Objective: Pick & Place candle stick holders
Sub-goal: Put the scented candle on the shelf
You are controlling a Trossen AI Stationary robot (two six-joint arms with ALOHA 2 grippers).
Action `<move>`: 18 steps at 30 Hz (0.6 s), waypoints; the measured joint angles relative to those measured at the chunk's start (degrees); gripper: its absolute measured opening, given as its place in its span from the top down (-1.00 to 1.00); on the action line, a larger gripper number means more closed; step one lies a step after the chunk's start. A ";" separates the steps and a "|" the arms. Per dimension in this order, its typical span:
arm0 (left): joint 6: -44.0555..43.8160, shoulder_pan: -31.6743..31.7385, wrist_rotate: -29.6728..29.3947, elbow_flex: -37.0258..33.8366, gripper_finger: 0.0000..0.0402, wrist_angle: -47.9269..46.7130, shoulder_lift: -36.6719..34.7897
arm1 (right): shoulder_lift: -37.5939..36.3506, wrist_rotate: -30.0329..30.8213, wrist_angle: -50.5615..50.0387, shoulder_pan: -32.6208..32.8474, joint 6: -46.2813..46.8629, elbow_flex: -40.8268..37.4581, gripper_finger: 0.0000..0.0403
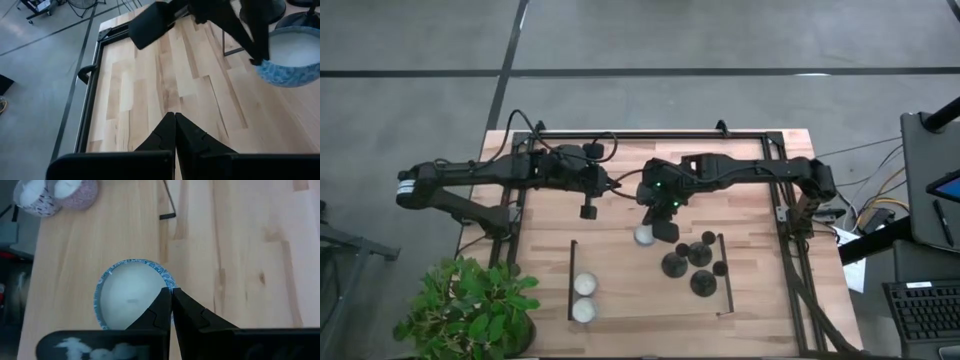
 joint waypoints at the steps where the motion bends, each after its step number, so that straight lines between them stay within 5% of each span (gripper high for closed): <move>1: 0.00 0.00 0.00 0.00 1.00 0.02 0.00 | 0.20 -0.24 0.29 0.06 -0.06 0.00 0.96; 18: -0.15 0.00 0.23 0.00 1.00 -0.03 0.07 | 3.55 -0.90 5.26 1.24 6.30 0.04 0.96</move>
